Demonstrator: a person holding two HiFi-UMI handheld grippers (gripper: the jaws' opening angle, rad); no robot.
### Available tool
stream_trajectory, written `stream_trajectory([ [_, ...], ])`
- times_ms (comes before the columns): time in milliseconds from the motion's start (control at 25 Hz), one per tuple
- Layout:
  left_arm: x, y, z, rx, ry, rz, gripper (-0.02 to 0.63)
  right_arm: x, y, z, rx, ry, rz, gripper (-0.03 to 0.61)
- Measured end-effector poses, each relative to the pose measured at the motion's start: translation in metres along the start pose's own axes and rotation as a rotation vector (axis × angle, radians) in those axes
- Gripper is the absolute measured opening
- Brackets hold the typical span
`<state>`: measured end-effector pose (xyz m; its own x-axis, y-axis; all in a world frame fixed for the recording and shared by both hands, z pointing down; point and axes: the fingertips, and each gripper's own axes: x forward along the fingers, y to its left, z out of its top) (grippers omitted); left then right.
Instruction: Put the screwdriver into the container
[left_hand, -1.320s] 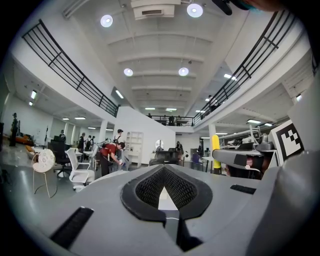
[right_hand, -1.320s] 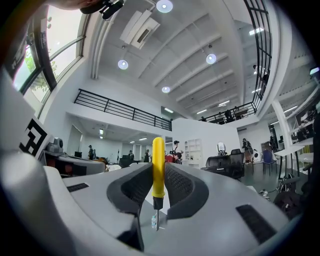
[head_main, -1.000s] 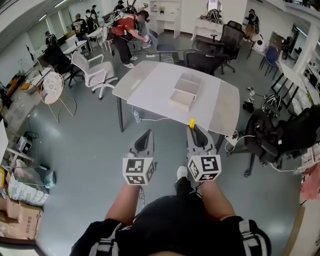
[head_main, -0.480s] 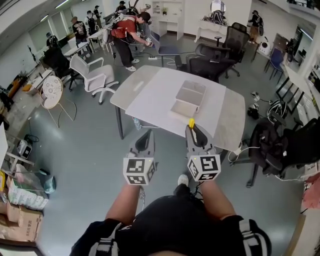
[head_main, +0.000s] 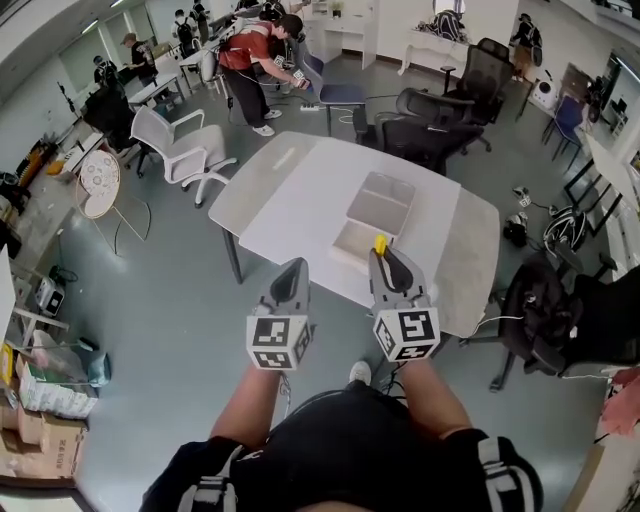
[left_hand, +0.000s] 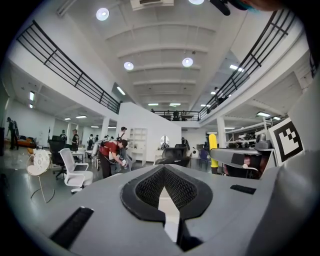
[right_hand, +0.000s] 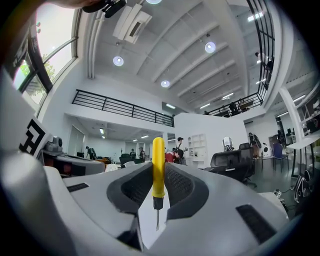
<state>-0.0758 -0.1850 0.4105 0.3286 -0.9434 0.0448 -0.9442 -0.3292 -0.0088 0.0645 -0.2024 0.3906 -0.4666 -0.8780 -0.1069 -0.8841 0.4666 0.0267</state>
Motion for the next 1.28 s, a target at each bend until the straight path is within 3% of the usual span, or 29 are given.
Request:
stream_trajectory([
  [360, 0.103, -0.012, 0.008, 0.011, 0.037, 0.021, 0.006, 0.065, -0.083, -0.017, 0.036, 0.043, 0.028, 0.058],
  [520, 0.128, -0.007, 0.006, -0.015, 0.049, 0.05, 0.006, 0.088, -0.099, -0.024, 0.039, 0.064, 0.052, 0.058],
  [800, 0.163, 0.019, -0.003, -0.026, 0.06, 0.04, 0.006, 0.127, -0.1, -0.038, 0.03, 0.084, 0.068, 0.058],
  [1080, 0.197, 0.048, -0.002, -0.013, 0.05, -0.059, 0.006, 0.16, -0.091, -0.05, -0.003, 0.104, 0.025, 0.058],
  [1280, 0.213, 0.066, -0.001, 0.0, 0.053, -0.118, 0.006, 0.177, -0.08, -0.073, -0.055, 0.185, 0.032, 0.058],
])
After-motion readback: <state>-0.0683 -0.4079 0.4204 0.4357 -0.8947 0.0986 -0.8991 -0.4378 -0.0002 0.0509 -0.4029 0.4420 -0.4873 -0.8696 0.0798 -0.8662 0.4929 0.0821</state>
